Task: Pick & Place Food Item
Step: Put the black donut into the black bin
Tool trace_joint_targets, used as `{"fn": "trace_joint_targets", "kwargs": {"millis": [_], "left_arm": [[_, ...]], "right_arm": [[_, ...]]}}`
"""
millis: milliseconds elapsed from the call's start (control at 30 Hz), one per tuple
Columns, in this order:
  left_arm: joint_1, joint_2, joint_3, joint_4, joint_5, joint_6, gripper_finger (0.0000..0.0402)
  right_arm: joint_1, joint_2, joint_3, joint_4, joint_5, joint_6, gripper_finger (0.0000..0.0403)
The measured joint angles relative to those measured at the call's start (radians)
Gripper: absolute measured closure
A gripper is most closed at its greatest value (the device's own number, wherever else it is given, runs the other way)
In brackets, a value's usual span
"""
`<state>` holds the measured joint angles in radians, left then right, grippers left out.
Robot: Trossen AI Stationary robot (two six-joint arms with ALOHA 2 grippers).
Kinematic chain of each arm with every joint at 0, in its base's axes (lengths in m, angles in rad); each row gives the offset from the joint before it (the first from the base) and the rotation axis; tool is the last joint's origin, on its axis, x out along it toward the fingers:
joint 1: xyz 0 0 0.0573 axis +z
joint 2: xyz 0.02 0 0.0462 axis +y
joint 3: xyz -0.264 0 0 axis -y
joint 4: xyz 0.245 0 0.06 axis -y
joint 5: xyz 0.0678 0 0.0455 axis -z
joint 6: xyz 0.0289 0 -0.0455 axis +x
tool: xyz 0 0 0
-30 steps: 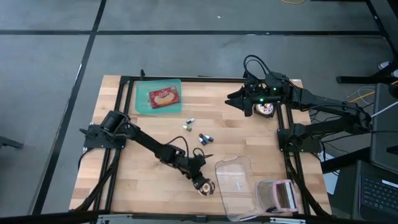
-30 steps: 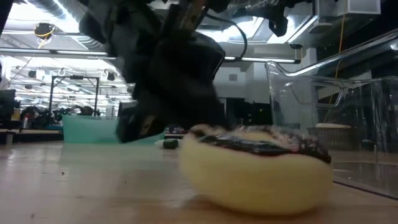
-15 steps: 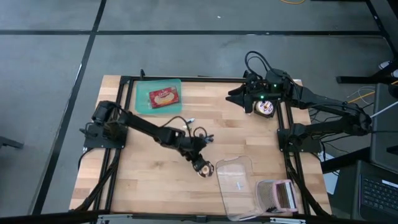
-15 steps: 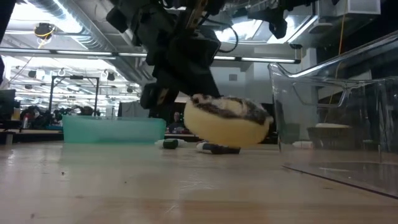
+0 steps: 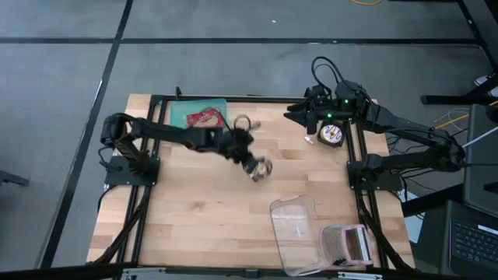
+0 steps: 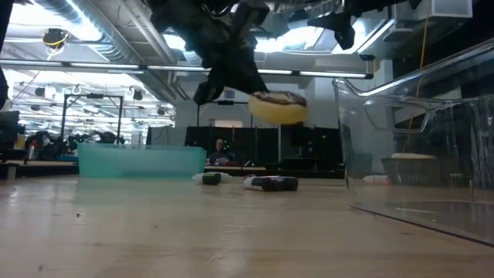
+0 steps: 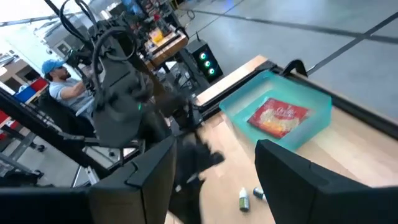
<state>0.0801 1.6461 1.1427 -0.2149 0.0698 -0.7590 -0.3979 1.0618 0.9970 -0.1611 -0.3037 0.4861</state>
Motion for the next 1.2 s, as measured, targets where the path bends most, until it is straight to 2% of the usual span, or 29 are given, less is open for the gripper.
{"fn": "trace_joint_targets", "kwargs": {"millis": [200, 367, 467, 633, 867, 1200], "left_arm": [[0.131, -0.093, 0.000, 0.080, -0.146, 0.094, 0.0397], [0.219, -0.152, 0.001, 0.185, -0.171, 0.194, 0.0397], [0.258, -0.173, 0.001, 0.269, -0.133, 0.260, 0.0397], [0.312, -0.184, 0.001, 0.380, -0.020, 0.264, 0.0397], [0.347, -0.184, 0.001, 0.369, 0.049, 0.288, 0.0397], [0.388, -0.184, 0.001, 0.384, 0.122, 0.309, 0.0396]], "right_arm": [[-0.028, 0.002, 0.000, 0.005, 0.069, -0.001, 0.0186], [-0.043, 0.021, 0.000, 0.006, 0.077, 0.009, 0.0186], [-0.047, 0.038, 0.000, 0.011, 0.095, 0.020, 0.0186], [-0.047, 0.075, 0.000, 0.066, 0.114, 0.053, 0.0186], [-0.047, 0.124, 0.000, 0.164, 0.132, 0.085, 0.0186], [-0.046, 0.178, 0.044, 0.160, 0.132, 0.089, 0.0186]]}}
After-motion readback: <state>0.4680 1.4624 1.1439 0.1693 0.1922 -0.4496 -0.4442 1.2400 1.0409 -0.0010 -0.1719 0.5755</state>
